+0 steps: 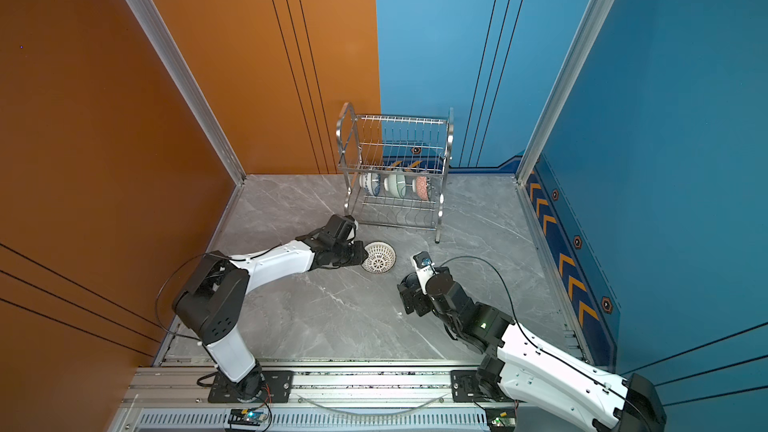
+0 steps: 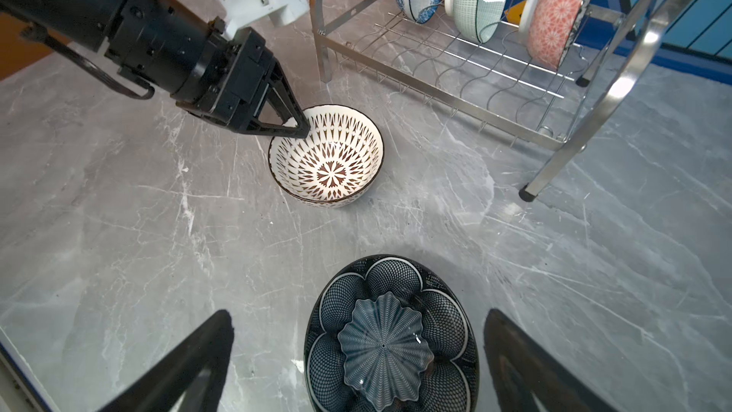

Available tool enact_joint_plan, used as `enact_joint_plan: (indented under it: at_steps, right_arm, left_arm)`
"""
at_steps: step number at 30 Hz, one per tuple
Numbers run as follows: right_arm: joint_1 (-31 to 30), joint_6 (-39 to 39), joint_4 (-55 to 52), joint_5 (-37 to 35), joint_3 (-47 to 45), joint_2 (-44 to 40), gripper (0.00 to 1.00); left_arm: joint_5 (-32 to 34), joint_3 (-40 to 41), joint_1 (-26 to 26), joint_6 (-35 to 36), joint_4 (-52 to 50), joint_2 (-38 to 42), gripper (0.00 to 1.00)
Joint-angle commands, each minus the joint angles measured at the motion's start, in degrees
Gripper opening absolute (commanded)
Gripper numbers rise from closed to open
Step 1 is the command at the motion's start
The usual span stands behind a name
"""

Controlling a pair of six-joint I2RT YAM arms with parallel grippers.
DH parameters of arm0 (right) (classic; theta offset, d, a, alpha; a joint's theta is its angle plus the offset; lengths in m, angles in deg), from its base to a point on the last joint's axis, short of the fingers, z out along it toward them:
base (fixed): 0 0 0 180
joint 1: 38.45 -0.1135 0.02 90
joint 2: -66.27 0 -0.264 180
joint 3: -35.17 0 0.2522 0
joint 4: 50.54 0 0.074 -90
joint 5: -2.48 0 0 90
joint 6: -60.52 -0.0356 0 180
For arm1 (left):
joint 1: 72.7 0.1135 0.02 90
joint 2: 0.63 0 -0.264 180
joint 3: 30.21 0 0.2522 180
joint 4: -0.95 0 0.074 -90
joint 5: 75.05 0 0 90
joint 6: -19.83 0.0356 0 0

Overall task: Load bowls into a dish rack
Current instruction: Pick up the bowl from the center of the table.

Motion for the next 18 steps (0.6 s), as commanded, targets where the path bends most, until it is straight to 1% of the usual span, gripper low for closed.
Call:
enact_joint_plan:
  at_steps: [1,5,8,11,14,18]
  right_arm:
    - [-0.91,3.63,-0.43,1.48,1.65,0.26,0.94]
    - [-1.08,5.17,1.37,3.6,2.33,0.07,0.92]
    - [-1.16,6.91,0.93,3.87,3.29,1.49,0.91]
    - [-1.16,8.42,-0.51,3.77,5.02,3.67,0.91]
    - [-1.17,9.12,-0.68,4.2,6.21,4.96,0.91]
    - [-1.18,10.24,0.63,5.3,5.67,6.55,0.91]
  left_arm:
    - [0.97,-2.08,-0.43,2.48,-4.35,-0.55,0.19]
    - [1.1,-3.34,0.21,4.74,-7.72,-0.05,0.06]
    - [0.96,-4.16,0.78,6.18,-9.68,1.47,0.01]
    - [0.96,-5.49,1.31,7.9,-12.03,2.53,0.0]
    - [-0.4,-6.05,1.64,8.28,-12.26,1.82,0.0]
    - [-1.26,-6.49,1.68,8.69,-12.71,1.08,0.0]
